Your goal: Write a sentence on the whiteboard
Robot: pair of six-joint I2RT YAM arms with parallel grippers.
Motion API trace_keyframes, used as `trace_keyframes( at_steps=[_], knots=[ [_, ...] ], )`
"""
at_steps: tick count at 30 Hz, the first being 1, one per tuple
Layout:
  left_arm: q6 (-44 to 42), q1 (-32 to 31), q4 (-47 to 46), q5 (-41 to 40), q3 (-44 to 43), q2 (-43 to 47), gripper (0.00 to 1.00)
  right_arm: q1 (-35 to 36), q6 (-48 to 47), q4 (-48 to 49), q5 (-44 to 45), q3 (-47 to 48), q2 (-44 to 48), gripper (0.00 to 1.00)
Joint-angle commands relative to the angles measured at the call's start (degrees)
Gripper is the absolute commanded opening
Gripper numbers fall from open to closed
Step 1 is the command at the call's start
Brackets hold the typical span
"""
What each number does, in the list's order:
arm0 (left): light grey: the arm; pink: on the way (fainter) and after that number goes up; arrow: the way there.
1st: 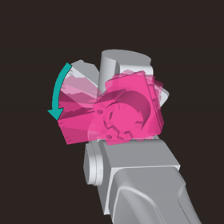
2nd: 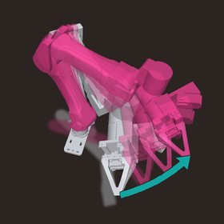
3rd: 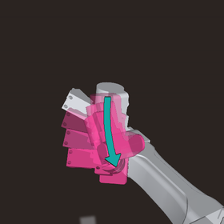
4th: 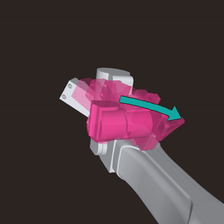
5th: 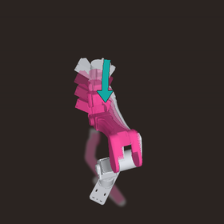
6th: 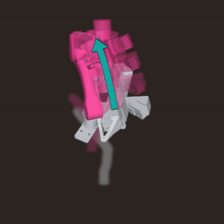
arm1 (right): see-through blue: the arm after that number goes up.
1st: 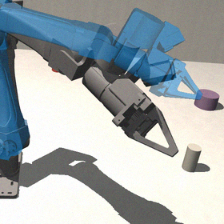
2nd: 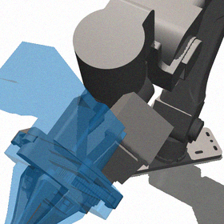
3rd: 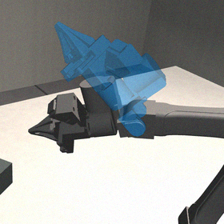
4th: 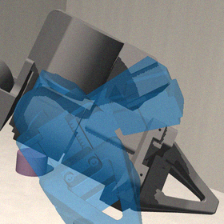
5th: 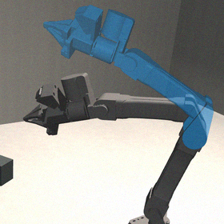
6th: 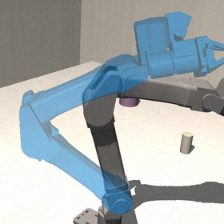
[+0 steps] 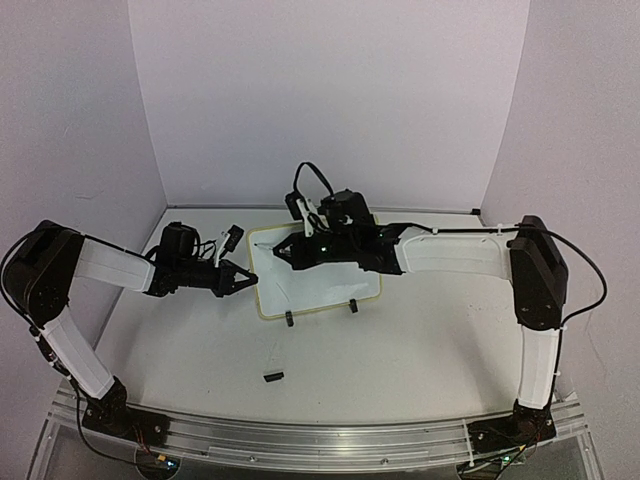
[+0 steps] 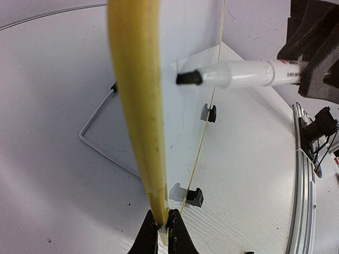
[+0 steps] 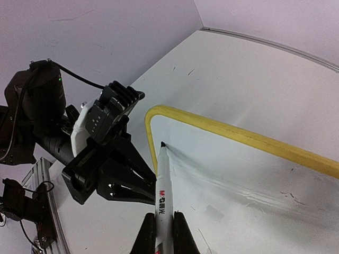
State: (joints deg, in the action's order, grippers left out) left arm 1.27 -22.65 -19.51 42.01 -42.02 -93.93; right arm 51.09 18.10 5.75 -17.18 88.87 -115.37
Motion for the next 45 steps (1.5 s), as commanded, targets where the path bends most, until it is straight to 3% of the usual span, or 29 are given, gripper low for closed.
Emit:
trace_keyframes(
  at_steps=[1,22,45],
  knots=[
    [-2.76,0.07,1.27,-3.05,-1.70,-0.28,0.00,-0.38,0.81,-1.35,1.96,-2.79,0.00,0.00],
    [-2.71,0.07,1.57,-3.78,-1.74,-0.05,0.00,-0.05,1.70,4.51,-2.98,-7.19,7.27,0.00],
    [-2.85,0.07,2.15,-3.93,-2.32,-0.55,0.00,-0.07,1.15,2.15,-2.25,-0.62,0.26,0.00]
  ],
)
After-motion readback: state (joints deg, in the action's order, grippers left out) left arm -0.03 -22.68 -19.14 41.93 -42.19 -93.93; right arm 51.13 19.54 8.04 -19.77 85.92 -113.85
